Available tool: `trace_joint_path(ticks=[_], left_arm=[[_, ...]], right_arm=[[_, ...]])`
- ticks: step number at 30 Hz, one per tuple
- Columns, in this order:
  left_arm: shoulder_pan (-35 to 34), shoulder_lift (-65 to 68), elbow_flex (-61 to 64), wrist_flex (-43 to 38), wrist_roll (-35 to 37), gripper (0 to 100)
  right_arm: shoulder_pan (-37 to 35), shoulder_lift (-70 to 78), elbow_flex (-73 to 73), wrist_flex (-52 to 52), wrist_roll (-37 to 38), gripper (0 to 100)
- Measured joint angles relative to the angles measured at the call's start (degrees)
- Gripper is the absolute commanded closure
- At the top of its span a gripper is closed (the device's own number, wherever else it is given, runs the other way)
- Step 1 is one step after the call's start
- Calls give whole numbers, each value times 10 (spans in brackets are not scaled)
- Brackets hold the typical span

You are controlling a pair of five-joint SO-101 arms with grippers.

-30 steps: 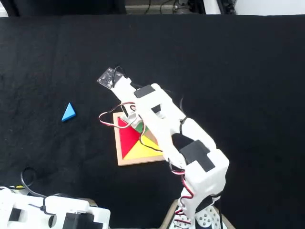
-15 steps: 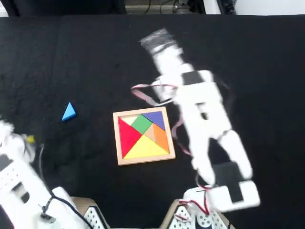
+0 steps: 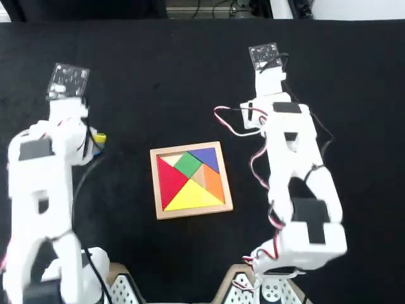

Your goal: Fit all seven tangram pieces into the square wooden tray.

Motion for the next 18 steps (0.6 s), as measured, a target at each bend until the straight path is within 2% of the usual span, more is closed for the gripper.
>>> trace_joint_path(ticks=[3, 9, 18], left_arm=[[1, 90, -52, 23, 33, 728], [4, 188, -77, 26, -100, 697], [-38, 294, -88, -73, -100, 674]], right_arm=[[0, 56, -34, 0, -1, 988], [0, 137, -110, 33, -1, 988], [0, 174, -149, 55, -1, 988]])
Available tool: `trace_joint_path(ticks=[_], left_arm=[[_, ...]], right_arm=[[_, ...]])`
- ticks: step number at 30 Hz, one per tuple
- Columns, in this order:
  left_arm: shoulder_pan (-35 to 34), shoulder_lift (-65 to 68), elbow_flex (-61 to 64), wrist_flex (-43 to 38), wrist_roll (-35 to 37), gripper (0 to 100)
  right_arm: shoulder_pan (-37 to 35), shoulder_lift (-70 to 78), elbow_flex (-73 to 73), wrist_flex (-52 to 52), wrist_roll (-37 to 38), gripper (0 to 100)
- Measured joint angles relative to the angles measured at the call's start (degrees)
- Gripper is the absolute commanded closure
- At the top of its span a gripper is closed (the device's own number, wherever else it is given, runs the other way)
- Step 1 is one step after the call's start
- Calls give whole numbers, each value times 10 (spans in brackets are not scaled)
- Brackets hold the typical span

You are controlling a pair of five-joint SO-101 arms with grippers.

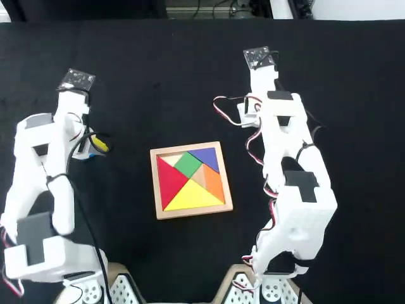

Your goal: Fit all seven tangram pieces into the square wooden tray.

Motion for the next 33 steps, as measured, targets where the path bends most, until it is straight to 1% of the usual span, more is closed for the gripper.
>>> trace_joint_path(ticks=[7, 14, 23, 27, 31, 33], left_arm=[[0, 77, -21, -11, 3, 675], [0, 137, -89, -8, 3, 675], [0, 236, -221, 94, 5, 676], [0, 267, -252, 105, 5, 676], [1, 272, -257, 105, 5, 678], [1, 273, -258, 105, 6, 709]], right_arm=[[0, 0, 0, 0, 0, 988], [0, 2, 0, 0, 0, 988], [0, 2, 0, 0, 0, 988], [0, 2, 0, 0, 0, 988], [0, 2, 0, 0, 0, 988], [0, 2, 0, 0, 0, 988]])
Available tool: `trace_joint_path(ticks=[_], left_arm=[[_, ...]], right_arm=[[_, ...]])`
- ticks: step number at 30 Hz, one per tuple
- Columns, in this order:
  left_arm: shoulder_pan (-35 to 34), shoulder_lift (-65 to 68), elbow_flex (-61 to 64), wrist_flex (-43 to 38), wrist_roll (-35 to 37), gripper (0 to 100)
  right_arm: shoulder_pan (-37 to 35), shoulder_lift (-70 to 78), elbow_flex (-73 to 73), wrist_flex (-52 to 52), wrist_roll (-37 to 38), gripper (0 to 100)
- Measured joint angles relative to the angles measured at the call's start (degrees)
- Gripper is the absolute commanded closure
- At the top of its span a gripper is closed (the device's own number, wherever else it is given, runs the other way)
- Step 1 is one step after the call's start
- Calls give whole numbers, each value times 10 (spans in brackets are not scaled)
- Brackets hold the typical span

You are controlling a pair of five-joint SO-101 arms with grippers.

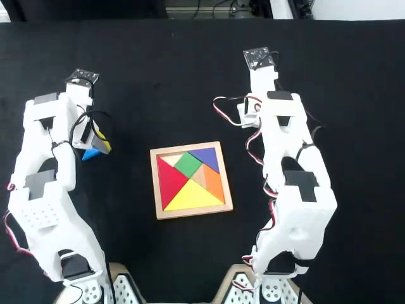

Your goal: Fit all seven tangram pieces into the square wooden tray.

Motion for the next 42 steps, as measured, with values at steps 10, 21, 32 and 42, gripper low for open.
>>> trace_joint_path(ticks=[10, 21, 32, 42], left_arm=[[8, 4, -3, 17, 0, 795], [16, 4, -9, 37, 0, 797], [20, 4, -9, 34, 0, 798], [22, 4, -9, 53, -69, 798]], right_arm=[[0, 0, -1, 0, 0, 988], [0, 0, -1, 0, 0, 988], [0, 0, -1, 0, 0, 988], [0, 0, -1, 0, 0, 988]])
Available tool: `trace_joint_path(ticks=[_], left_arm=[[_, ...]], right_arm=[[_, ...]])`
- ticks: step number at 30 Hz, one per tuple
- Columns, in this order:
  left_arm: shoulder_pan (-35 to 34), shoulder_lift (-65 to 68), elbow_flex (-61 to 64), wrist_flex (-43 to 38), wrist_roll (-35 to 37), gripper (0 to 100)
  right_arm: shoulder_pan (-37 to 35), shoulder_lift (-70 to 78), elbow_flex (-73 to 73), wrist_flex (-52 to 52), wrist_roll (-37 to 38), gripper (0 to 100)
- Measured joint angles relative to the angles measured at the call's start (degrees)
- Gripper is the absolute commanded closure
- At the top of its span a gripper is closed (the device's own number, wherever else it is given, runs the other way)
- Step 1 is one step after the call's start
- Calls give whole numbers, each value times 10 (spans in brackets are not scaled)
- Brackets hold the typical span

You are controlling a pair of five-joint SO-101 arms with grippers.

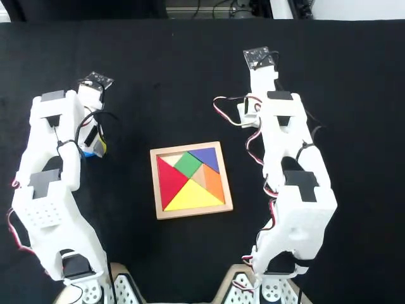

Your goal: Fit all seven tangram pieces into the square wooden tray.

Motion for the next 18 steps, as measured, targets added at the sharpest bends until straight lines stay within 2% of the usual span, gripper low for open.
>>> trace_joint_path(ticks=[18], left_arm=[[2, 16, -11, -5, -11, 798]], right_arm=[[0, 0, 0, 0, 0, 988]])
